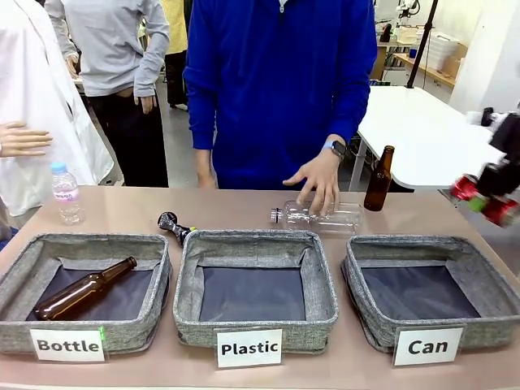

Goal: Sort the can waste into the basket.
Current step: Pick up the can waste from the table and place it in the right Fabric basket.

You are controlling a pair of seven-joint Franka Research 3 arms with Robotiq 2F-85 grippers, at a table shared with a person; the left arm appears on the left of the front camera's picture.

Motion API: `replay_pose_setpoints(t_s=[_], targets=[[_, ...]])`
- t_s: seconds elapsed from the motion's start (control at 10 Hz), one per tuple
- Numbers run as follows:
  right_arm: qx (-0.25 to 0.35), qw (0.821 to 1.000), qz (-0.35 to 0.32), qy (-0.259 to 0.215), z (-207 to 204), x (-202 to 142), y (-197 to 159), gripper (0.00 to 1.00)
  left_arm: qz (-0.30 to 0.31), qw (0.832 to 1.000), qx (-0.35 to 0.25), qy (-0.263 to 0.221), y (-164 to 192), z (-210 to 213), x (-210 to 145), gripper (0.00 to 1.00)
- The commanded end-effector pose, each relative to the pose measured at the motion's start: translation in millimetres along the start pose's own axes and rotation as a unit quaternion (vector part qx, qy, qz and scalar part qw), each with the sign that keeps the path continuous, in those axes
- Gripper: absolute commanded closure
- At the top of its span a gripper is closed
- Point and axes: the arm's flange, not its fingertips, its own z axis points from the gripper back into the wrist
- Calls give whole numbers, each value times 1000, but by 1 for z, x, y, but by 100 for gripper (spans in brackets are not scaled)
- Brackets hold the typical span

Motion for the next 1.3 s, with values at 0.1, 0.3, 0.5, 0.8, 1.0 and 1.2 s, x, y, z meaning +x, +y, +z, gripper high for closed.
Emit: replay_pose_setpoints(t_s=[0.1,0.3,0.5,0.8,1.0,1.2], targets=[[12,954,300,3,-19,-58,46,100,5,1000,-5,-9,0,-2,2,0],[14,903,429,12,-45,-66,67,100,5,1000,-5,-9,0,-2,2,0],[5,868,496,-12,-65,-73,85,100,5,1000,-5,-9,0,-2,2,0],[-17,863,504,-36,-81,-77,88,100,5,1000,-5,-9,0,-2,2,0],[-21,868,494,-42,-82,-74,87,100,5,1000,-5,-9,0,-2,2,0],[-12,874,483,-55,-81,-76,86,14,5,1000,-5,-9,0,-2,2,0]])
